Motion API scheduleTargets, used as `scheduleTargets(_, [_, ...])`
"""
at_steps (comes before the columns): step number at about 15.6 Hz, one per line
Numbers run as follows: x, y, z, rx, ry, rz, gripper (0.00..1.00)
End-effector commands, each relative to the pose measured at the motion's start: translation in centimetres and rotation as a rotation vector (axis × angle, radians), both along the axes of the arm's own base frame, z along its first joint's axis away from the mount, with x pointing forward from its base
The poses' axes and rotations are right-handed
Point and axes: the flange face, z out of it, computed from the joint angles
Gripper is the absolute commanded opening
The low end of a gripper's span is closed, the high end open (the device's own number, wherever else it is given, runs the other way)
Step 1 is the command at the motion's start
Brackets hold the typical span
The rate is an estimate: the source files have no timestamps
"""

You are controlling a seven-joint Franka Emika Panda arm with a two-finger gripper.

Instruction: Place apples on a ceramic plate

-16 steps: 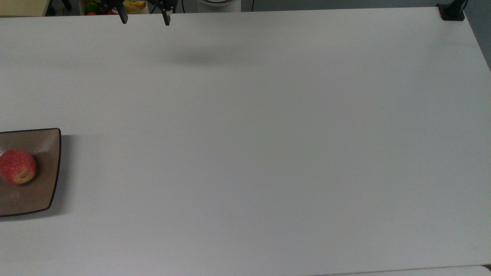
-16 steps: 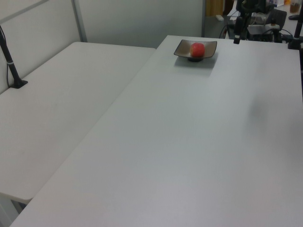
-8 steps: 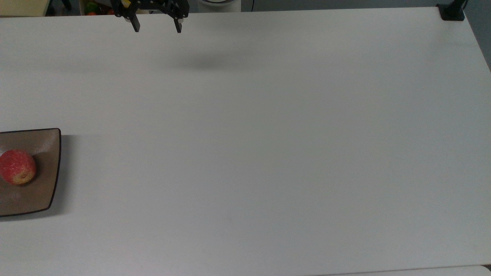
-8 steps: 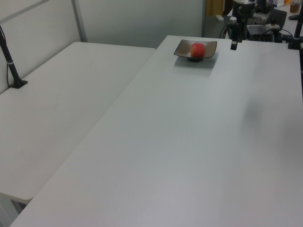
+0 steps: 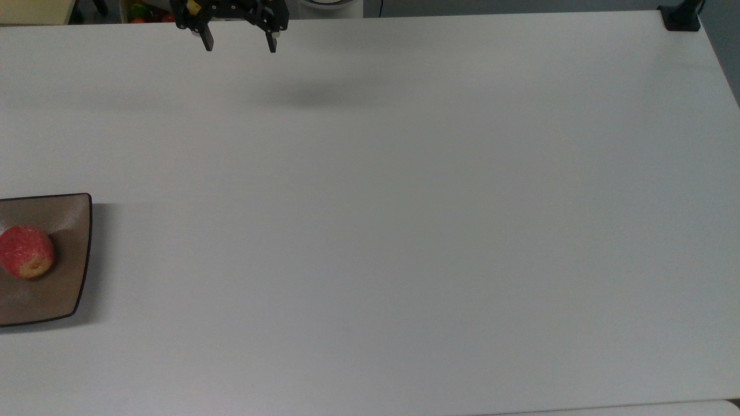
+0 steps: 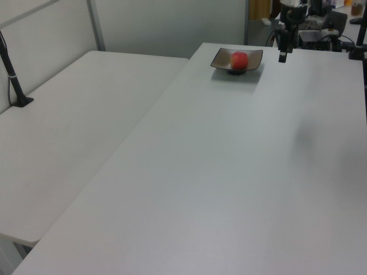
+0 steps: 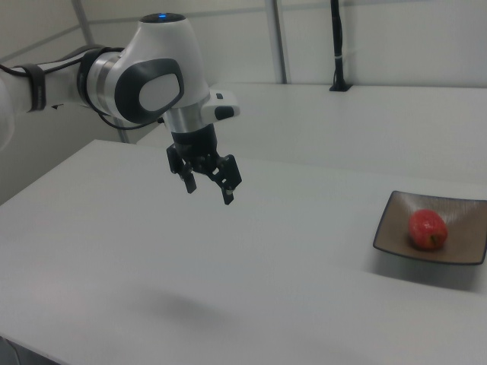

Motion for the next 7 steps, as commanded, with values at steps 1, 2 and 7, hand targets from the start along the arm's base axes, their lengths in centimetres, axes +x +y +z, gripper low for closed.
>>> scheduleTargets(1, [0.00,0.85,0.14,-0.058,0.025,0.036,1.00])
scheduleTargets(2, [0.00,0.84,0.14,-0.059,0.025,0.036,1.00])
scheduleTargets(7, [-0.07,0.75,0.15,-0.081,0.033,0.041,1.00])
